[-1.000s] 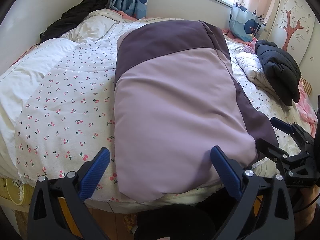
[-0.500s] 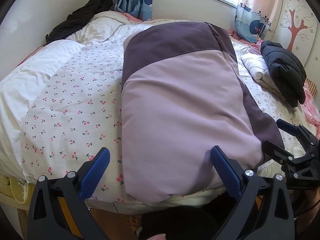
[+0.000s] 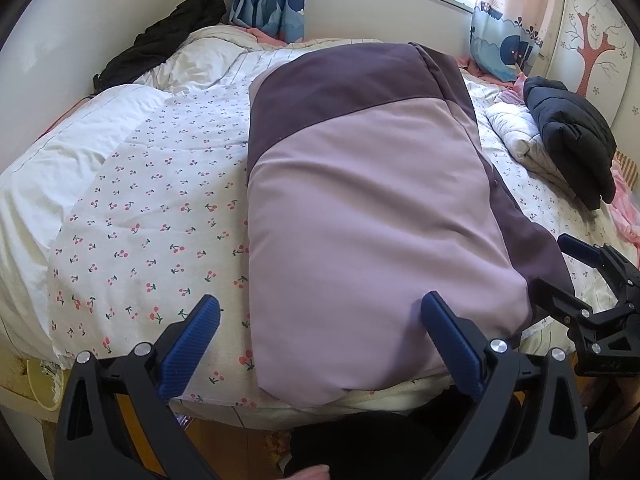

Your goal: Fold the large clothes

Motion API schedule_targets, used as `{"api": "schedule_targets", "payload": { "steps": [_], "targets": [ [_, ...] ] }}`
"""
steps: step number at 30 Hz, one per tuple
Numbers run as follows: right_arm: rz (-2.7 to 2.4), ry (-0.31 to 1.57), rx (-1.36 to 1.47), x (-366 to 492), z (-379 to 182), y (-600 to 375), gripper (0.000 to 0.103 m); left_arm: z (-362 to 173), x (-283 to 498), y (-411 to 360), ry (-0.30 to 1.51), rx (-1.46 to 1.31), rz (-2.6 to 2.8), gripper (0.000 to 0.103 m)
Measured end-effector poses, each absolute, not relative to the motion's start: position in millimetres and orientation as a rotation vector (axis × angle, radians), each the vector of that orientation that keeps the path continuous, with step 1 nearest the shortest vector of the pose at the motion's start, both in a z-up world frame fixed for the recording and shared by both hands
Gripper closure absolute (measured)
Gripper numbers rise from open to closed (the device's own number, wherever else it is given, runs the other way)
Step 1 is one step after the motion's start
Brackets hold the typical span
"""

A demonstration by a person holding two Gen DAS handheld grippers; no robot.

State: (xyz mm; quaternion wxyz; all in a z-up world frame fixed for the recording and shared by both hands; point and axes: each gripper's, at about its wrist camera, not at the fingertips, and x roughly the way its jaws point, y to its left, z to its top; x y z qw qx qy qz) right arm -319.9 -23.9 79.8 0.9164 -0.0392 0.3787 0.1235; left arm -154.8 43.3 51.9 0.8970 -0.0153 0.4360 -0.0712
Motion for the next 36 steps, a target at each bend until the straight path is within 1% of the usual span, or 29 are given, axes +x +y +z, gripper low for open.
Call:
{"api": "schedule_targets", "payload": {
  "steps": [17,36],
  "targets": [
    [0.226,0.771,-0.145,-318.9,82.2,-20.4,0.006,50.5,-156.4,42.8,0.898,-0.026,-0.144,0.007],
    [0.234,0.780,-0.136,-316.6,80.6,-24.3,0.006,50.0,-156.1,40.4,0.897,-0.011,-0.141,0.007]
  ]
}}
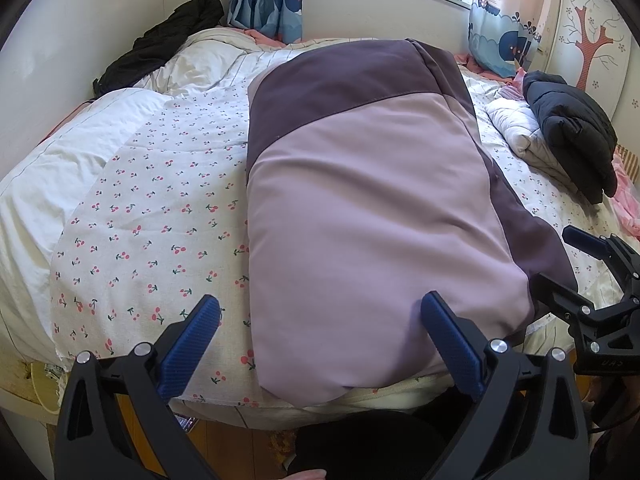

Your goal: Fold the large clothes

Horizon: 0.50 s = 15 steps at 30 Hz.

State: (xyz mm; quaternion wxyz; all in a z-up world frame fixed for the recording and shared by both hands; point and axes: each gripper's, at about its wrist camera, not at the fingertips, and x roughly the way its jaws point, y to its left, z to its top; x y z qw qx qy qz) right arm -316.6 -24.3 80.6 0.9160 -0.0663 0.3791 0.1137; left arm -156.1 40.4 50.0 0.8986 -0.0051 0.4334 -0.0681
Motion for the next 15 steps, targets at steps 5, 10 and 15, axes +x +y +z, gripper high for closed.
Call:
{"api": "schedule_targets", "payload": {
  "steps": [5,10,15],
  "targets": [
    [0.235,0.781,-0.135,-316.6,80.1,-24.6,0.006,49.9,-156.1,40.2,0.899,-0.008,-0.141,0.007],
    [0.235,0.783,-0.136,-315.7,79.6,-24.6,0.006,49.3,-156.3,41.1,0.902,-0.012,-0.138,0.007],
    [0.233,0.784,-0.137,-315.6,78.8,-25.1,0.006,48.6,-155.8,42.3,0.906,-0.017,-0.134,0.007]
  ]
}}
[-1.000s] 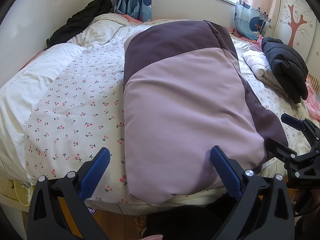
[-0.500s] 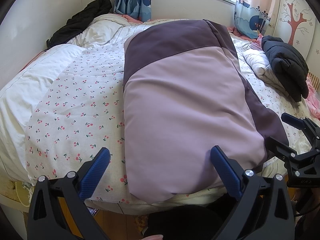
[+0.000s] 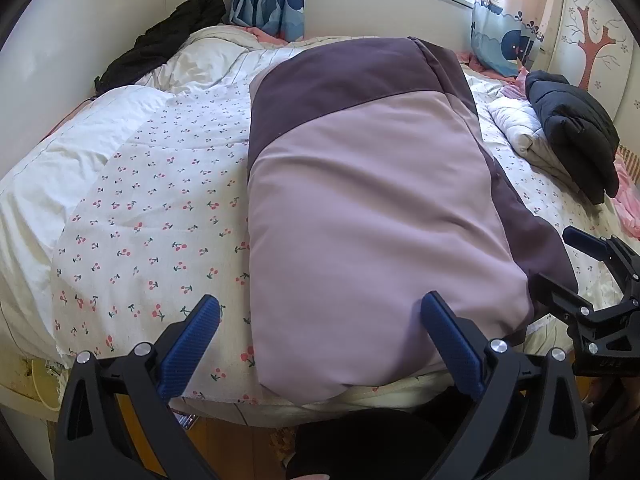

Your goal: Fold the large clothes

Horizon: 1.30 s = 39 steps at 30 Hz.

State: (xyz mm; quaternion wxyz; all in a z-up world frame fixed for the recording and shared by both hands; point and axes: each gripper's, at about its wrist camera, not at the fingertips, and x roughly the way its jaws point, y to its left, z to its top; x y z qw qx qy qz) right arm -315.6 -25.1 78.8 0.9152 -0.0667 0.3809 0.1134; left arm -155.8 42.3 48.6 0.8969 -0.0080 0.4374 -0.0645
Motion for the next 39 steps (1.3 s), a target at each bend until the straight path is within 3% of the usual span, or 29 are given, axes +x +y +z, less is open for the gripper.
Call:
{"api": "schedule_targets", "payload": {
  "steps": [39],
  "targets": [
    [0.243,0.798,-0.114,-312.1,74.5,-27.6,0.006,52.5,-160.9,36.1,0.886,0.004,-0.038,0.007]
  ]
}}
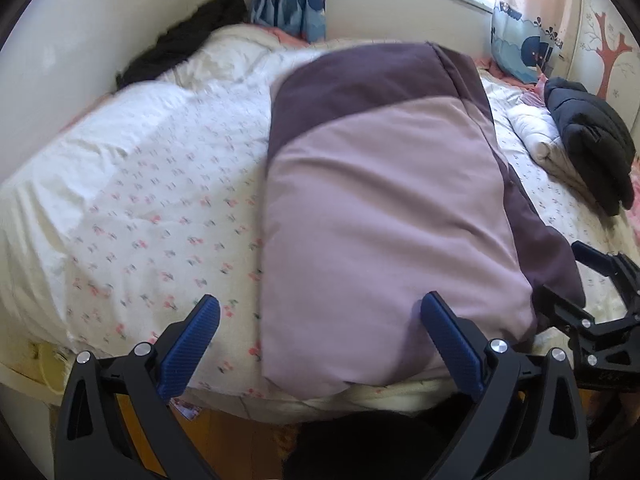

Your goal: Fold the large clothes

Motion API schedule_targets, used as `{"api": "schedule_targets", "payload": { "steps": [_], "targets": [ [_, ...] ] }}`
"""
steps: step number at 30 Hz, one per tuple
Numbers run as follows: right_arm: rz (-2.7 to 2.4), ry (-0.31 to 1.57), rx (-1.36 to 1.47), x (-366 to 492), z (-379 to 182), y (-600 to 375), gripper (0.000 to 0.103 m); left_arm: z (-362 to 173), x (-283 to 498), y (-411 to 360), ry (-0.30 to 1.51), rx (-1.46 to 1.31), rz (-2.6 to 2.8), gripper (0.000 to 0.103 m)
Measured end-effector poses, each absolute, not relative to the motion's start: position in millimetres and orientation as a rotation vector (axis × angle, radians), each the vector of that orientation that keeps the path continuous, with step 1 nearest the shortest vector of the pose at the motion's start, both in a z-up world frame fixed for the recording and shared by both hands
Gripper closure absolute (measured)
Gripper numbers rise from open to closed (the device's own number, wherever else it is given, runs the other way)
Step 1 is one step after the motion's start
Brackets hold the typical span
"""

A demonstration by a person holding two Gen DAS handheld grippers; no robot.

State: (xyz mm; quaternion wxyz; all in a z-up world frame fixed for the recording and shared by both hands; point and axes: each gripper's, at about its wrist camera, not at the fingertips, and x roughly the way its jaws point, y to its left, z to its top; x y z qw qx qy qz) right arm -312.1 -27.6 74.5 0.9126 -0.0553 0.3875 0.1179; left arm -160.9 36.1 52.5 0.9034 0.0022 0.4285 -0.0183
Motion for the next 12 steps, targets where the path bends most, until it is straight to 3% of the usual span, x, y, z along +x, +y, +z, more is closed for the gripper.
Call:
{"api": "schedule_targets", "payload": {
  "steps": [12],
  "targets": [
    [0.243,0.798,-0.119,-312.8,76.1,-25.9,0.006,49.6,-165.2,29.3,0.930,-0.017,-0.014,0.007]
  ]
}}
